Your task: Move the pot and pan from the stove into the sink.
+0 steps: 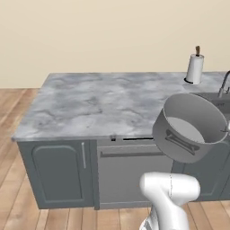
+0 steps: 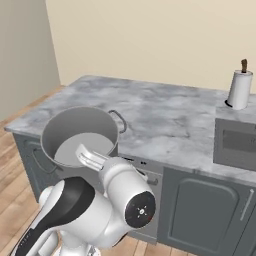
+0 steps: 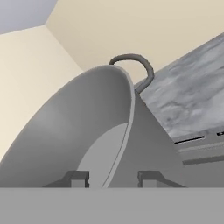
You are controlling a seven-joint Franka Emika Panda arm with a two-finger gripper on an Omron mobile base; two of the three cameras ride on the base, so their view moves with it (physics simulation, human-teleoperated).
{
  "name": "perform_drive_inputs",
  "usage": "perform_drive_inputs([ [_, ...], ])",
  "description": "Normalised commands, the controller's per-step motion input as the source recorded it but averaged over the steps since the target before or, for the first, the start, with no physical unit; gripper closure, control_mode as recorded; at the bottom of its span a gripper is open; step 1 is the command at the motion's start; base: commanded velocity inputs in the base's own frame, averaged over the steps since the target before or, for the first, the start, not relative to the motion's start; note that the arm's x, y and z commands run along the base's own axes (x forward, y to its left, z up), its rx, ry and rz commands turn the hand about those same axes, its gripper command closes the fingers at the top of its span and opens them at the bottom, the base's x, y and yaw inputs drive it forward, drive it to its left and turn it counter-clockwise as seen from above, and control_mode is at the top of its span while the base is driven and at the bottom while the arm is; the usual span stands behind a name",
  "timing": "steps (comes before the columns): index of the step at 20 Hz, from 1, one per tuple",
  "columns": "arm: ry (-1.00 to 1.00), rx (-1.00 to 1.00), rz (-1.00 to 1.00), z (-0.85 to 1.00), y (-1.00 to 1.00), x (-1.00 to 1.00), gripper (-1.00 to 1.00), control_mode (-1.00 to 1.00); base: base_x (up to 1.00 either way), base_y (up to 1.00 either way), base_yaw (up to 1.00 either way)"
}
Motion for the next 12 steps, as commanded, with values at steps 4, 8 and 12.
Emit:
perform_drive_inputs([
  [4, 0.00, 0.00, 0.00, 0.00, 0.00, 0.00, 1.00, 1.00, -0.02, -0.55, -0.02],
  [8, 0.00, 0.00, 0.00, 0.00, 0.00, 0.00, 1.00, 1.00, -0.03, -0.87, -0.02],
  [12, 0.00, 0.00, 0.00, 0.00, 0.00, 0.00, 1.00, 1.00, 0.00, -0.94, 0.00],
])
